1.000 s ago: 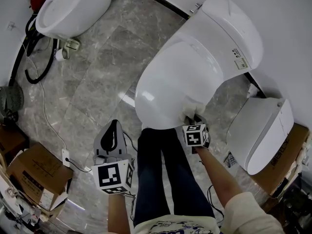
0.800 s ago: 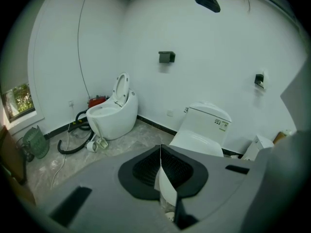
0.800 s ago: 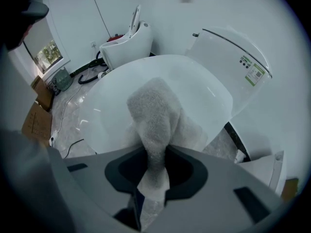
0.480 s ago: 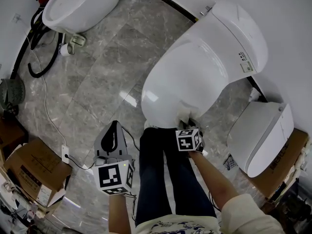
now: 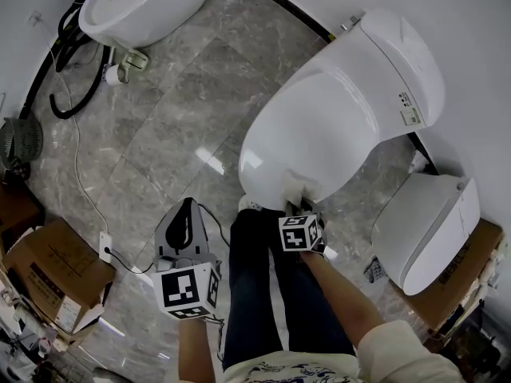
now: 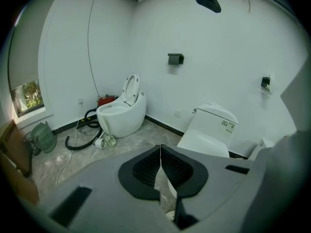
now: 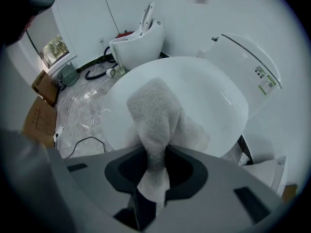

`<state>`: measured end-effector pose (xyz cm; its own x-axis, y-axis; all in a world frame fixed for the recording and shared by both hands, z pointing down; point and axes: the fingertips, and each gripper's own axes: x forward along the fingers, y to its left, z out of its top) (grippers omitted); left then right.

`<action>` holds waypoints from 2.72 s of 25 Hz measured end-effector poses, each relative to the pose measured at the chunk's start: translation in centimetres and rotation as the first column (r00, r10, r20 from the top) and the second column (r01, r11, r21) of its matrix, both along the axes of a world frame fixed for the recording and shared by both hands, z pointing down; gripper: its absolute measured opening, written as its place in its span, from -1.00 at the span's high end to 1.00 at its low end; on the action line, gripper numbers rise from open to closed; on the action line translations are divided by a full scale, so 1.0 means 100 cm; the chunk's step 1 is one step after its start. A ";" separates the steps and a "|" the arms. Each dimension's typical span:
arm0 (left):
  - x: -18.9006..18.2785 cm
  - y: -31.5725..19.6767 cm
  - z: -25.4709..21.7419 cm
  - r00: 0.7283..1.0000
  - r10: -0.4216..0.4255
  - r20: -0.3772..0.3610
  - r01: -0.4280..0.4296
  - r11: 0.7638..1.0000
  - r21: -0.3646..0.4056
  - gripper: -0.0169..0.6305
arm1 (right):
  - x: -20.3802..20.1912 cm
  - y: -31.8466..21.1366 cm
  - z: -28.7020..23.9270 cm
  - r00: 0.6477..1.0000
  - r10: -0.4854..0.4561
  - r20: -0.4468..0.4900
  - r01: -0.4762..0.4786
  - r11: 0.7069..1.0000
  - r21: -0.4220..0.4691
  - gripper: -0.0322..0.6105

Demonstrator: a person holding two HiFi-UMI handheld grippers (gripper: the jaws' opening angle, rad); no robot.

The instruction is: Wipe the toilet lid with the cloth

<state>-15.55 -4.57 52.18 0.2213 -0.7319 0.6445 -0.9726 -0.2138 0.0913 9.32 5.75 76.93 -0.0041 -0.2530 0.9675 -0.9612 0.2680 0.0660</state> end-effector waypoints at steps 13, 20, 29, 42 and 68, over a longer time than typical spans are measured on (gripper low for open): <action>-0.008 0.000 -0.007 1.000 -0.026 0.000 0.026 1.000 0.009 0.91 | -0.022 0.000 -0.003 0.998 -0.061 0.032 0.061 0.998 -0.018 0.61; -0.001 -0.015 -0.040 0.999 -0.031 -0.010 0.031 0.998 0.059 0.91 | -0.012 -0.016 -0.050 0.998 0.022 0.057 -0.025 0.998 0.059 0.62; 0.018 -0.050 -0.139 0.999 -0.015 -0.041 0.022 0.981 0.195 0.91 | -0.007 -0.069 -0.188 0.984 0.084 0.155 -0.125 0.952 0.278 0.61; 0.047 -0.088 -0.327 0.996 0.029 -0.083 0.015 0.878 0.479 0.91 | 0.017 -0.157 -0.473 0.957 0.031 0.288 -0.228 0.694 0.683 0.61; 0.064 -0.046 -0.485 0.996 0.006 -0.094 0.061 0.719 0.692 0.91 | 0.052 -0.152 -0.707 0.944 -0.097 0.315 -0.276 0.290 0.916 0.61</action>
